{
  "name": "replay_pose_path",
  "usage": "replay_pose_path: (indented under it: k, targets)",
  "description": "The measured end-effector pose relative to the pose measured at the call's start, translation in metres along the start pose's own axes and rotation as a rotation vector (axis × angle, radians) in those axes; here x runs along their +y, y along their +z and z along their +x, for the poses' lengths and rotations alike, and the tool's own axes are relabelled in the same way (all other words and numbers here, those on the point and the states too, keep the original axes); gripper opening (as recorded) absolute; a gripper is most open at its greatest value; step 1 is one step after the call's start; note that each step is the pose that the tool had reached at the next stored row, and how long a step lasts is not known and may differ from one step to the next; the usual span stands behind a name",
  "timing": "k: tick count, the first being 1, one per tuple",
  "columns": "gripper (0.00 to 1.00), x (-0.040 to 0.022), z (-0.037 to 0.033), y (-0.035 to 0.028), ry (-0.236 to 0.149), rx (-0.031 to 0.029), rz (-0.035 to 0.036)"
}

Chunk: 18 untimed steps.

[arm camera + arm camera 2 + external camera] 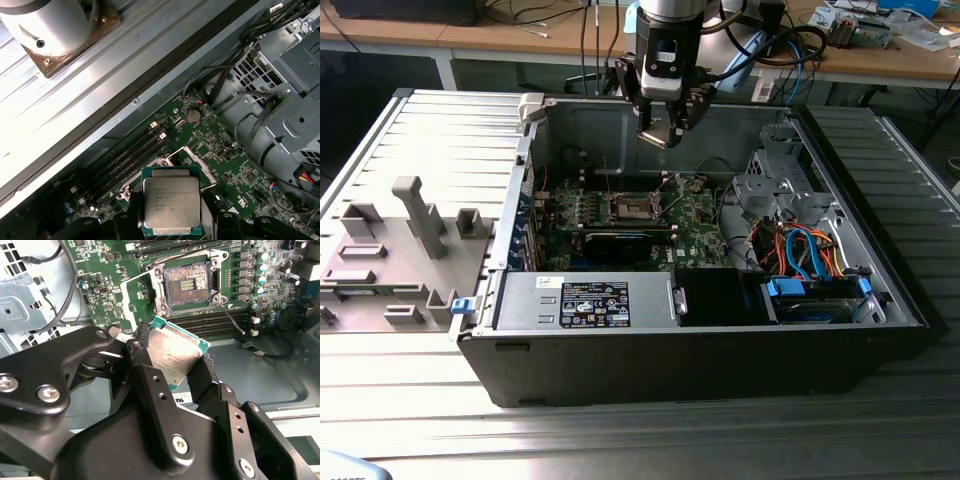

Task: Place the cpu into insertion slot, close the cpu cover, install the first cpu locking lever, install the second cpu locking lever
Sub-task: 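Place the cpu into insertion slot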

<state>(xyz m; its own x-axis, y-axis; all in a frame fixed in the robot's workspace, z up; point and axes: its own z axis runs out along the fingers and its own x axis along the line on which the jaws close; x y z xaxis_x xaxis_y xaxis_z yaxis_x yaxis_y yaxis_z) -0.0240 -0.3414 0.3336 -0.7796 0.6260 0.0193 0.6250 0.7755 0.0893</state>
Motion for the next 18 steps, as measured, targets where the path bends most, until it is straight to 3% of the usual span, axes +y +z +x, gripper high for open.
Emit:
replay_pose_path:
  k: [18]
  targets:
    - [0.55,0.0000,0.0000,0.0000,0.010,-0.0009,-0.0002]
